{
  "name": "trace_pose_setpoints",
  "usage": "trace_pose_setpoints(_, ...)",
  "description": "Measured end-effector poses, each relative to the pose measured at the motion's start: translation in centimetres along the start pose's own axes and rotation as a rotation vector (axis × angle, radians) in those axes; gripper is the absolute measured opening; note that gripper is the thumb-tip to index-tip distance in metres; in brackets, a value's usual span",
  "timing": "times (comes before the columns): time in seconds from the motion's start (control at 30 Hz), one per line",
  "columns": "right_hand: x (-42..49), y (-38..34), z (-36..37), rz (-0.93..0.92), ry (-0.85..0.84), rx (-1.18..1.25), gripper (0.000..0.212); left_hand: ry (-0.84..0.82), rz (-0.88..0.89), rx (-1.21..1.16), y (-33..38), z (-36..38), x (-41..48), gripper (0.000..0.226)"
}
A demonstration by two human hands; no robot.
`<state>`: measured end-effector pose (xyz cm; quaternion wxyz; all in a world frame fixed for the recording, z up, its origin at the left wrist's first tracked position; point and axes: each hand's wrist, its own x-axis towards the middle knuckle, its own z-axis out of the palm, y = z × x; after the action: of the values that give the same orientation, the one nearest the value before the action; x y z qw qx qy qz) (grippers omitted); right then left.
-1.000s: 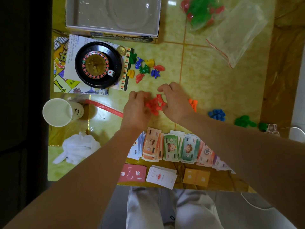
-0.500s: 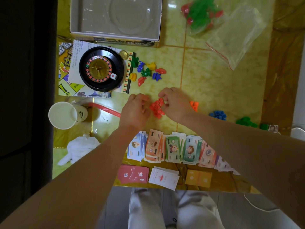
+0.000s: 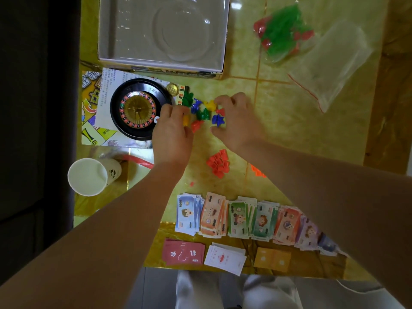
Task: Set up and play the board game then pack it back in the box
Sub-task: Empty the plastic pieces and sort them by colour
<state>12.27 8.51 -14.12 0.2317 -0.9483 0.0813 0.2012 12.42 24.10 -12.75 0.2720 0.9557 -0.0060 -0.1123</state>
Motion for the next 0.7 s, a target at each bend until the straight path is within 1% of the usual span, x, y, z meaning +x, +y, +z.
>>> trace_pose_setpoints(0.1,0.4,0.1,0.1,-0.041,0.03,-0.038,0.037,-0.056,-0.009,0.059,0.0,0.0,0.6,0.039)
trace_pose_setpoints(0.13,0.5,0.3,0.0,-0.052,0.032,-0.039,0.034,-0.072,-0.014,0.071,-0.1,0.0,0.8,0.039)
trace_pose_setpoints(0.2,0.6,0.5,-0.3,-0.063,0.008,-0.042,0.031,-0.098,-0.022,0.088,-0.2,0.0,0.9,0.038)
trace_pose_setpoints(0.3,0.7,0.6,-0.8,-0.03,-0.013,-0.047,0.033,-0.119,-0.024,0.098,-0.4,-0.1,1.1,0.034)
trace_pose_setpoints(0.4,0.8,1.0,-0.8,-0.004,-0.001,-0.033,0.029,-0.122,-0.029,0.094,-0.4,0.0,1.1,0.026)
trace_pose_setpoints(0.5,1.0,1.4,-0.3,-0.009,0.032,-0.018,0.026,-0.14,-0.038,0.082,-0.2,0.1,1.1,0.025)
trace_pose_setpoints(0.6,1.3,1.6,0.0,0.015,0.061,0.08,0.023,-0.168,-0.041,0.062,-0.1,0.3,0.7,0.034)
trace_pose_setpoints(0.7,1.3,1.4,-0.3,0.085,0.061,0.207,0.01,-0.202,-0.032,0.064,0.4,0.7,0.4,0.044)
